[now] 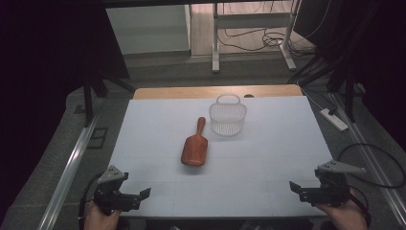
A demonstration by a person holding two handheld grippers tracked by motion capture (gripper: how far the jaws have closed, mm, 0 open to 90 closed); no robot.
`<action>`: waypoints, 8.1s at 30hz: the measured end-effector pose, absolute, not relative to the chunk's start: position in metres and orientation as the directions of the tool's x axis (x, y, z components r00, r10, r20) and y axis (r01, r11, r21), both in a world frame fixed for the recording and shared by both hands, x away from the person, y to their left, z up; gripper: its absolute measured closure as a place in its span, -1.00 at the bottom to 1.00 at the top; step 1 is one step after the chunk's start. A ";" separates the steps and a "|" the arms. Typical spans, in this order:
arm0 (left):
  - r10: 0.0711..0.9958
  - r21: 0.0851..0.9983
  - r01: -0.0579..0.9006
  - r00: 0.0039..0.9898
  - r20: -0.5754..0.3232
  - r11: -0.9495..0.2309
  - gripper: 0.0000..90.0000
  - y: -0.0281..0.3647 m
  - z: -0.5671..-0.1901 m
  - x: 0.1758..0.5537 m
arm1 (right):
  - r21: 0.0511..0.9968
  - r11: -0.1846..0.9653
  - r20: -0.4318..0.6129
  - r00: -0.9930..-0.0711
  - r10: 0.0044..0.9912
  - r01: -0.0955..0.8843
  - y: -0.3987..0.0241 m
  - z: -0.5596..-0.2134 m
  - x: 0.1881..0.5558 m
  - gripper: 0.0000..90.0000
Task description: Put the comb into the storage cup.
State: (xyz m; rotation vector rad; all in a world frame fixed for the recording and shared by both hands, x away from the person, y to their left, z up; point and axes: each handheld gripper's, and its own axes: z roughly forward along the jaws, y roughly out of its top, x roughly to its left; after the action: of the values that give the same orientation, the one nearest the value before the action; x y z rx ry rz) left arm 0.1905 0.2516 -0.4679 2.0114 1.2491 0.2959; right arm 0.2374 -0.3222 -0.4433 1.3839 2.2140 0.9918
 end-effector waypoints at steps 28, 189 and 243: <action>0.834 0.678 0.686 0.516 -0.196 -0.265 -1.00 0.252 -0.468 0.193 | 0.699 0.292 0.059 -0.459 0.886 0.653 -0.320 -0.444 0.238 -1.00; 0.659 0.539 0.619 0.737 -0.149 -0.571 -0.99 0.091 -0.472 0.423 | 0.681 0.346 0.041 -0.504 0.863 0.646 -0.315 -0.446 0.240 -1.00; 0.727 0.442 0.682 0.681 -0.092 -0.583 0.98 0.092 -0.496 0.460 | 0.674 0.354 0.043 -0.512 0.858 0.648 -0.315 -0.446 0.240 -0.95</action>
State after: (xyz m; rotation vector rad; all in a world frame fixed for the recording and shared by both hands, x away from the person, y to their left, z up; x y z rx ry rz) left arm 0.4604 0.0922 -0.4963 2.4477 1.0927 0.1369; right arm 0.2400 -0.3152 -0.4462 1.3322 2.3031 0.9271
